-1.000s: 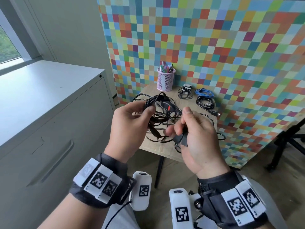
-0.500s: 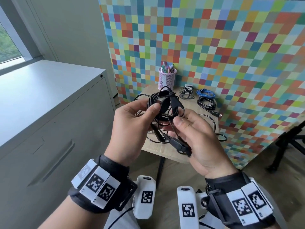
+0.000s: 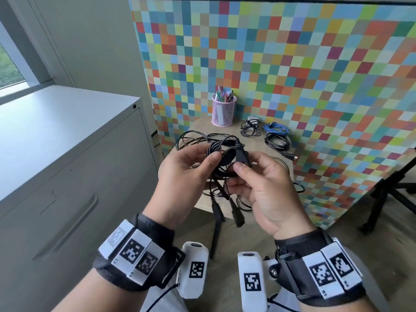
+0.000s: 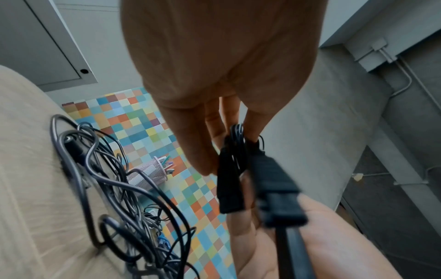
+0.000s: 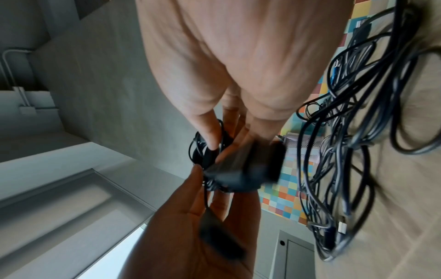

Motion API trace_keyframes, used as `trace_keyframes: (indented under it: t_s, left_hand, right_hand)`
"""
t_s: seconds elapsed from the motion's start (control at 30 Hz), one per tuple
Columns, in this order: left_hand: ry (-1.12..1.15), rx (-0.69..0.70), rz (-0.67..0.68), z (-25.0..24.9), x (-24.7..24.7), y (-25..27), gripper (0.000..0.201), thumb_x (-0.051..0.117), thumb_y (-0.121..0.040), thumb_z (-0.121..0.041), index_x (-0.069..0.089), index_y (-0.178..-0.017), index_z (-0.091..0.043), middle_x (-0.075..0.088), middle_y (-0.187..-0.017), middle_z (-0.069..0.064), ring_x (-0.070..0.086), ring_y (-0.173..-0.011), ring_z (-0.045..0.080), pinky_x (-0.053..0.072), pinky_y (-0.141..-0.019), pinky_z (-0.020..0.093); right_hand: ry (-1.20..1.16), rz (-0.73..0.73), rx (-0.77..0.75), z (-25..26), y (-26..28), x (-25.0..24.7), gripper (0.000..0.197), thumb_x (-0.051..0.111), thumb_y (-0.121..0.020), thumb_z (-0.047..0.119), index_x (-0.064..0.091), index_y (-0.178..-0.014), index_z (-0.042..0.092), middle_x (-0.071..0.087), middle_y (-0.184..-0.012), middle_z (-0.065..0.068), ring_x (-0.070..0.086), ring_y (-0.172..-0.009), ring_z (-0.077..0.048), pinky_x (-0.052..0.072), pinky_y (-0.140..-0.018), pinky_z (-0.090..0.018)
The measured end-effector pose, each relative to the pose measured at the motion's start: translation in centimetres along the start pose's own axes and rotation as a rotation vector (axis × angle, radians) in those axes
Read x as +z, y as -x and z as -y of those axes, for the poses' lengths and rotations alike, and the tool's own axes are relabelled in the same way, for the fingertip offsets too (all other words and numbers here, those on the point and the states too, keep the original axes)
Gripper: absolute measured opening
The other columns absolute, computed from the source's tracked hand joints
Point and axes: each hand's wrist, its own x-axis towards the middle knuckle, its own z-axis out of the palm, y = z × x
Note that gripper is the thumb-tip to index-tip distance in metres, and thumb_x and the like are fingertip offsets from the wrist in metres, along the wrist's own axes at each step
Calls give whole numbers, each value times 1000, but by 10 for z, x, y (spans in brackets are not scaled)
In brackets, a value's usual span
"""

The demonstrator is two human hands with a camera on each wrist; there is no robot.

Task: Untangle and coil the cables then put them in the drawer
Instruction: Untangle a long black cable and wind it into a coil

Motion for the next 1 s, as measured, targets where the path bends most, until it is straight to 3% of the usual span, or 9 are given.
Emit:
trace_keyframes:
  t_s: [0.17, 0.3, 0.4, 0.53, 0.67, 0.73, 0.8, 0.9, 1.0]
  left_hand:
    - [-63, -55, -19, 1, 0, 3, 32, 78, -88, -42, 68, -119, -41, 77, -106, -2, 75, -100, 19, 62, -86, 53]
    - [-87, 6, 4, 0, 5, 9, 40, 79, -90, -16, 66, -127, -26, 78, -107, -6, 75, -100, 13, 63, -87, 42]
    - [-138, 48, -9, 2, -2, 10, 36, 77, -91, -8, 70, -124, -22, 78, -105, -10, 74, -98, 8, 62, -85, 31]
    - [-136, 16, 10, 2, -12, 8, 36, 73, -93, -5, 71, -126, -20, 79, -104, -3, 76, -94, 16, 63, -83, 36]
    - [-123, -66, -15, -4, -16, -6, 36, 75, -93, -9, 61, -124, -22, 79, -99, 4, 76, -84, 34, 64, -74, 48]
    - [-114, -112, -1, -10, -18, -21, 35, 74, -94, -9, 53, -121, -17, 78, -99, 9, 77, -83, 35, 63, -77, 56]
    - [-129, -143, 27, -15, -18, -44, 34, 73, -94, -8, 50, -119, -13, 77, -99, 13, 76, -76, 30, 63, -77, 54]
    - [-202, -143, 72, -19, -10, -91, 30, 74, -93, -8, 53, -115, -14, 74, -102, 19, 70, -70, 23, 63, -75, 46]
    - [-271, -159, 59, -13, 7, -146, 29, 73, -93, -6, 55, -112, -17, 72, -104, 20, 70, -72, 25, 63, -79, 52]
  right_hand:
    - [-38, -70, 11, -3, 2, 3, 10, 62, -98, -1, 68, -101, 5, 73, -83, -13, 68, -61, -21, 60, -59, -31]
    - [-16, -71, 28, -5, 7, 10, 9, 62, -98, -1, 68, -98, 6, 73, -81, -10, 65, -59, -18, 57, -55, -29]
    - [40, -69, 38, -8, 10, 15, 9, 66, -97, 0, 69, -95, 8, 72, -86, -12, 64, -58, -19, 56, -53, -30]
    - [167, -48, 18, -6, 13, 15, 10, 70, -96, 7, 73, -103, 14, 74, -92, -9, 65, -66, -23, 55, -56, -34]
    - [589, -53, -95, 4, 6, 0, 12, 75, -89, 38, 73, -101, 37, 76, -97, 9, 71, -87, -15, 60, -73, -40]
    - [853, -41, -146, 13, -2, -13, 13, 76, -86, 43, 73, -98, 37, 74, -96, 15, 69, -93, -9, 59, -85, -40]
    - [1039, -9, -166, 24, -16, -26, 11, 76, -88, 42, 73, -95, 35, 72, -97, 16, 66, -97, -9, 56, -92, -38]
    - [1259, 47, -164, 40, -47, -46, 13, 74, -90, 44, 74, -99, 34, 70, -117, 12, 62, -114, -13, 50, -102, -39]
    - [1514, 208, -28, 44, -78, -70, 36, 69, -91, 51, 67, -124, 37, 56, -143, 7, 51, -133, -20, 44, -111, -42]
